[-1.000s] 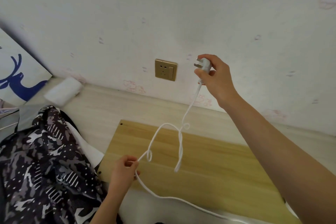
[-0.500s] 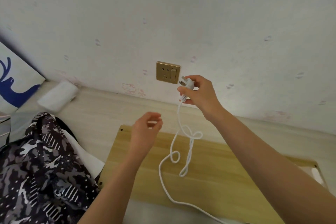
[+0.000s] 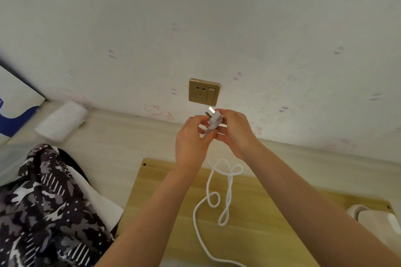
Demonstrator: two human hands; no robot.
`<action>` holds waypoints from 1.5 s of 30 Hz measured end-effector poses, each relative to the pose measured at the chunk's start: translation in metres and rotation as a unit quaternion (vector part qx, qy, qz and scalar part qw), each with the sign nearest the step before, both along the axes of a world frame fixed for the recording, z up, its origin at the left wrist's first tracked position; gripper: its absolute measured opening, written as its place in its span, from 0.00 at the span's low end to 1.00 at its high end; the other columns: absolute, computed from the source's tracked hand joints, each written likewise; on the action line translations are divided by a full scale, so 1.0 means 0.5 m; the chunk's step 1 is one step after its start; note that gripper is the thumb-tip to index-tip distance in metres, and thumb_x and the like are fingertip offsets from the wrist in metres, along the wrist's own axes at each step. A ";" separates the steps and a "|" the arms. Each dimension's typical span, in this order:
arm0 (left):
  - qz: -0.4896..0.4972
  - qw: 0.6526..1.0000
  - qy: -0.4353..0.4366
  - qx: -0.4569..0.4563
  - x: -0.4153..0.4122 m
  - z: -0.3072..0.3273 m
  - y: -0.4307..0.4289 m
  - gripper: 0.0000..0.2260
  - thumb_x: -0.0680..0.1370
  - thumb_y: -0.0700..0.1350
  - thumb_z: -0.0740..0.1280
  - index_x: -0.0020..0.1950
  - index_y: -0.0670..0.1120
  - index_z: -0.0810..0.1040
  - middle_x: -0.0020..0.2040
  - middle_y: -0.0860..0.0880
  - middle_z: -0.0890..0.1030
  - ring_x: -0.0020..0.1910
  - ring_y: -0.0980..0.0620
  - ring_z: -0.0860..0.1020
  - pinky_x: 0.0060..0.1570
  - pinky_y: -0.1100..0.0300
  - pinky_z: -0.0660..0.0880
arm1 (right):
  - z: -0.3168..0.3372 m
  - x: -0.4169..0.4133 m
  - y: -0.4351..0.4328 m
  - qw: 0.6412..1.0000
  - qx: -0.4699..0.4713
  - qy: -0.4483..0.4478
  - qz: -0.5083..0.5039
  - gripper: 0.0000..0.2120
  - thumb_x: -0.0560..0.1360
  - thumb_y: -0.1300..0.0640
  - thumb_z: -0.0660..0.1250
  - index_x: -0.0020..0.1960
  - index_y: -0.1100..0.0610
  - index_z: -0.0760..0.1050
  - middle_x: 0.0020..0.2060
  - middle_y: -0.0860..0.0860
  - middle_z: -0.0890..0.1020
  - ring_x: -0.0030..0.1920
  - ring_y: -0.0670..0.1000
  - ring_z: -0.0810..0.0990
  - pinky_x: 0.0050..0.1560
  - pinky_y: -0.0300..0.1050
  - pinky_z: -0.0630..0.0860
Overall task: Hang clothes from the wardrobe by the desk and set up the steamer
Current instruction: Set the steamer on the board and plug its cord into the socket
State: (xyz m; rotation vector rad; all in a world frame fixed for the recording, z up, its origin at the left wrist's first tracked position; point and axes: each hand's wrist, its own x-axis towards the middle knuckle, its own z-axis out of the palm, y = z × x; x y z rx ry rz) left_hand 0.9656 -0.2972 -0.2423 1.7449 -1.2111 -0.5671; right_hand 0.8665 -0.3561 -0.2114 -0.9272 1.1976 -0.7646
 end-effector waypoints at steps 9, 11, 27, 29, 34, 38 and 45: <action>-0.005 0.997 0.075 -0.003 0.045 -0.024 -0.037 0.12 0.76 0.44 0.70 0.58 0.50 0.76 0.44 0.58 0.80 0.44 0.65 0.79 0.44 0.73 0.74 | -0.020 0.003 -0.029 0.997 -0.056 0.049 0.026 0.14 0.76 0.65 0.65 0.60 0.56 0.77 0.52 0.53 0.82 0.50 0.53 0.83 0.52 0.48 0.81; -0.002 0.996 0.092 0.001 0.059 -0.031 -0.051 0.12 0.77 0.43 0.69 0.59 0.52 0.74 0.45 0.56 0.81 0.45 0.64 0.79 0.44 0.73 0.74 | -0.030 0.012 -0.038 0.994 -0.086 0.070 0.019 0.14 0.73 0.64 0.70 0.58 0.56 0.78 0.51 0.52 0.82 0.52 0.51 0.82 0.52 0.47 0.81; -0.031 0.990 0.141 0.002 0.112 -0.082 -0.109 0.07 0.79 0.43 0.66 0.56 0.52 0.75 0.48 0.56 0.83 0.50 0.60 0.81 0.53 0.62 0.77 | -0.101 0.088 -0.053 0.924 -0.312 0.219 -0.025 0.12 0.75 0.62 0.69 0.58 0.57 0.78 0.51 0.49 0.82 0.46 0.41 0.80 0.47 0.29 0.75; -0.033 0.989 0.146 -0.002 0.112 -0.081 -0.111 0.07 0.79 0.42 0.65 0.56 0.51 0.75 0.49 0.56 0.83 0.50 0.60 0.81 0.54 0.60 0.77 | -0.103 0.091 -0.052 0.921 -0.320 0.218 -0.030 0.13 0.75 0.62 0.69 0.58 0.57 0.77 0.52 0.50 0.82 0.46 0.41 0.80 0.48 0.30 0.76; -0.025 0.988 0.153 -0.008 0.109 -0.073 -0.120 0.07 0.80 0.43 0.65 0.58 0.50 0.75 0.48 0.58 0.82 0.50 0.61 0.81 0.55 0.59 0.77 | -0.100 0.098 -0.056 0.918 -0.332 0.208 -0.059 0.12 0.75 0.63 0.69 0.57 0.57 0.76 0.52 0.51 0.81 0.43 0.35 0.78 0.45 0.25 0.73; -0.018 0.987 0.159 -0.017 0.112 -0.074 -0.129 0.07 0.80 0.43 0.64 0.57 0.50 0.75 0.47 0.59 0.82 0.48 0.60 0.81 0.54 0.56 0.78 | -0.100 0.105 -0.056 0.908 -0.350 0.222 -0.070 0.11 0.74 0.62 0.70 0.56 0.57 0.77 0.52 0.52 0.80 0.42 0.38 0.79 0.46 0.27 0.75; -0.015 0.982 0.186 -0.027 0.110 -0.080 -0.133 0.06 0.80 0.43 0.64 0.55 0.52 0.75 0.48 0.55 0.83 0.48 0.58 0.82 0.54 0.53 0.78 | -0.099 0.107 -0.059 0.907 -0.345 0.215 -0.111 0.09 0.73 0.61 0.72 0.53 0.59 0.80 0.46 0.52 0.80 0.40 0.39 0.78 0.43 0.24 0.72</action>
